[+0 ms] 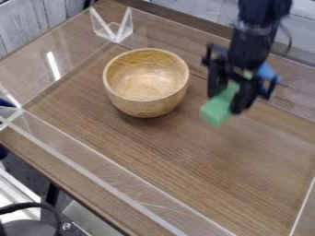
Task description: Put the green block in the brown bowl
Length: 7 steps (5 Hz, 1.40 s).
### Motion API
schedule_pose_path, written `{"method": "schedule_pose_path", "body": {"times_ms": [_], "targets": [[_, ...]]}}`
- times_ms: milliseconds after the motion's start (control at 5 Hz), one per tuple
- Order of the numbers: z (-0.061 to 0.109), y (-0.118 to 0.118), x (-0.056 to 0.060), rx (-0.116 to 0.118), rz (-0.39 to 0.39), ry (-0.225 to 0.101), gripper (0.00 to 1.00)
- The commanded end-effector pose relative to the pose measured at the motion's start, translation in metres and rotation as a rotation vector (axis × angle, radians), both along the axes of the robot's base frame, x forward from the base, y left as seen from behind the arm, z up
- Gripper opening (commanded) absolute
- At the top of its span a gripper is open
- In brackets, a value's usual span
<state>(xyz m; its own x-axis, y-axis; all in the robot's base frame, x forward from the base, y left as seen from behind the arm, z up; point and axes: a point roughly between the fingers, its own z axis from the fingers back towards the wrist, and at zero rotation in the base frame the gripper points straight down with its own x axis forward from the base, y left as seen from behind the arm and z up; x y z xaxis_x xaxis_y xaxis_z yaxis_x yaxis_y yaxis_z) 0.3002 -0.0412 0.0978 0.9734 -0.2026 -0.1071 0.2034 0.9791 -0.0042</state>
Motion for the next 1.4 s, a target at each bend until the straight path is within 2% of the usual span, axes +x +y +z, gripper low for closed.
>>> {"method": "schedule_pose_path", "body": {"times_ms": [0, 200, 400, 800, 1200], "targets": [[0.045, 0.032, 0.015, 0.008, 0.048, -0.108, 0.0], [0.049, 0.072, 0.018, 0.017, 0.098, -0.108, 0.0], [0.05, 0.106, 0.015, 0.024, 0.152, -0.104, 0.0], [0.032, 0.13, 0.006, 0.031, 0.193, -0.078, 0.0], [0.001, 0.141, -0.009, 0.027, 0.206, -0.051, 0.0]]}}
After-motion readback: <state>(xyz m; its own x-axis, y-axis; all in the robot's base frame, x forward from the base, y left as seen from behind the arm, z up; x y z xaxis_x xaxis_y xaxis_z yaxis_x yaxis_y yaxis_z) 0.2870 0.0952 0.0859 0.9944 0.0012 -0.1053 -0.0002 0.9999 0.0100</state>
